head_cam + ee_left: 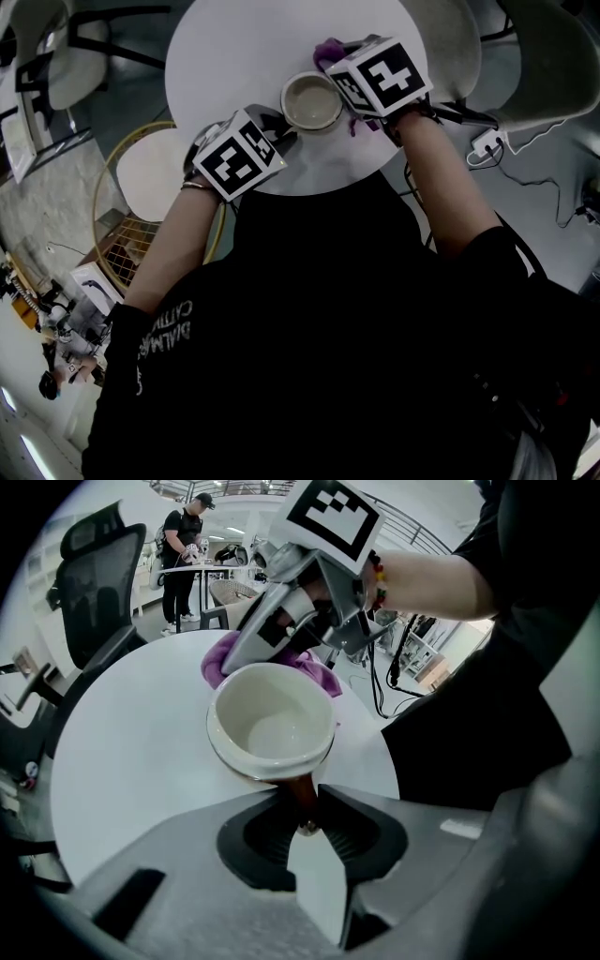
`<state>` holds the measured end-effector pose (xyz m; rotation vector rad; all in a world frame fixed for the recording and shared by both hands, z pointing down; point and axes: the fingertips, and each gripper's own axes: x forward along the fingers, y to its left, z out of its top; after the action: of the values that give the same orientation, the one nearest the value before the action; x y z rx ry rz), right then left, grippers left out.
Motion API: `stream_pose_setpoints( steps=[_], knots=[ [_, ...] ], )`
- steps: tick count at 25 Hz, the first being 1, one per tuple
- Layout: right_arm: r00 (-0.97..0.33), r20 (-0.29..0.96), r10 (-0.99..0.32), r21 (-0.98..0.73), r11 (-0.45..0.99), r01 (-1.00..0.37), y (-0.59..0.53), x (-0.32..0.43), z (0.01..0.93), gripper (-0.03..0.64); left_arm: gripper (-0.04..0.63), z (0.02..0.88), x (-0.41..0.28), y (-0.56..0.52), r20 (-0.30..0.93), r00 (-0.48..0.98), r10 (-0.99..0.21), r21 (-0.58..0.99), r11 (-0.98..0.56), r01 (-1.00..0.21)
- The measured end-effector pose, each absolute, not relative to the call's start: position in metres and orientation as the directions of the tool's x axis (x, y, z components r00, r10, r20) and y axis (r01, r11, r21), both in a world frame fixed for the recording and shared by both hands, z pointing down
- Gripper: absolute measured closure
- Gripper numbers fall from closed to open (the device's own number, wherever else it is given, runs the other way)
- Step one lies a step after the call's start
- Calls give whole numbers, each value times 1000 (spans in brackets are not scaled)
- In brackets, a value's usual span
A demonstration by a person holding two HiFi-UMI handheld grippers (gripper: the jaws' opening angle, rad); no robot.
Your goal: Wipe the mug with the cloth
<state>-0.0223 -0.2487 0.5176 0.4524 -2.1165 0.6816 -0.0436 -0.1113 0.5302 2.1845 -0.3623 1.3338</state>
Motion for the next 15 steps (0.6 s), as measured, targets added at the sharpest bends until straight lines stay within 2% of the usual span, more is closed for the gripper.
stream_pose_setpoints(
  steps=[15],
  knots=[
    [-563,826,28,-310,857,-412,-250,-48,514,586,529,530,-43,-112,880,472,42,315,-796,-517]
  ],
)
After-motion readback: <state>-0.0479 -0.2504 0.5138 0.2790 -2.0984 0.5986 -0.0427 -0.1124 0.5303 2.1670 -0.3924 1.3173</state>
